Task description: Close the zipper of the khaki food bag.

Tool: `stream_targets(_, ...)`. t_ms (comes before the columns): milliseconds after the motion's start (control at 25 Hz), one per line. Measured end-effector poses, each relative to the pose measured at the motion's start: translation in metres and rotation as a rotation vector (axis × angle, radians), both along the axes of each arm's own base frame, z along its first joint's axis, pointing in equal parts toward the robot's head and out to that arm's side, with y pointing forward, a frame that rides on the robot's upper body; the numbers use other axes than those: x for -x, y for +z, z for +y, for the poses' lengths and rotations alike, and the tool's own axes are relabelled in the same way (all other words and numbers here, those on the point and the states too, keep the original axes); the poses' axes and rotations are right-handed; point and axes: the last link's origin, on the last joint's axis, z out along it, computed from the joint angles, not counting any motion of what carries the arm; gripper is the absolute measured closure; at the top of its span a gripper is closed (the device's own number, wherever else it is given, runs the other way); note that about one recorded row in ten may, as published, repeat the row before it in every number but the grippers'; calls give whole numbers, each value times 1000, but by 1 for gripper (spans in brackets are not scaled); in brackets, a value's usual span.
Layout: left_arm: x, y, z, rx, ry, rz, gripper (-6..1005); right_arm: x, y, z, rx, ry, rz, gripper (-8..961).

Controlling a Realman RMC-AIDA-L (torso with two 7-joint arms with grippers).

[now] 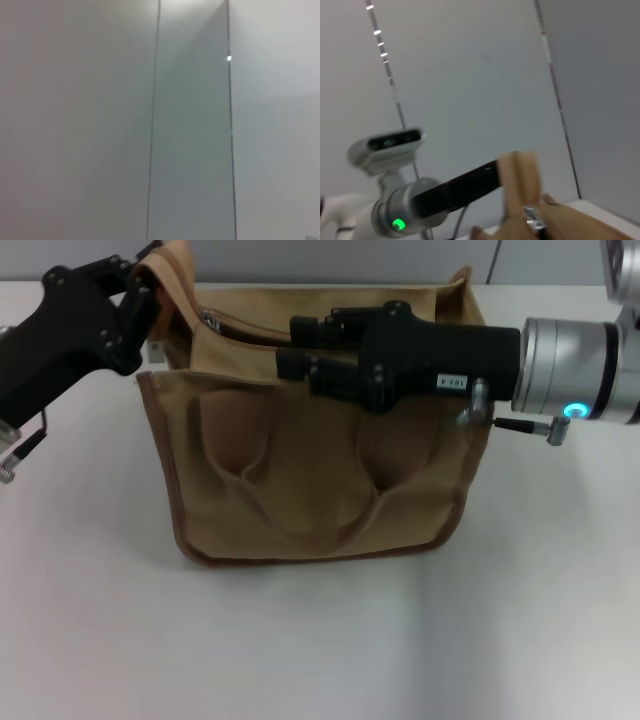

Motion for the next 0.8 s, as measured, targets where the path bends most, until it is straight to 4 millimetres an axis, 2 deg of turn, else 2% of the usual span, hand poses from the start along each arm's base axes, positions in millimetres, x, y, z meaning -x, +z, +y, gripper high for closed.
stream_targets(160,-8,1,6,4,-28,1,978,-1,0,-11,-115,109,52,532)
stream_targets(400,-14,9,11,17,-27,-23,977,-6,15,-16,-200,95,175,532)
stream_targets(800,-29,19,18,62,-70,-41,975,-2,14,-6,-260,77,182,532)
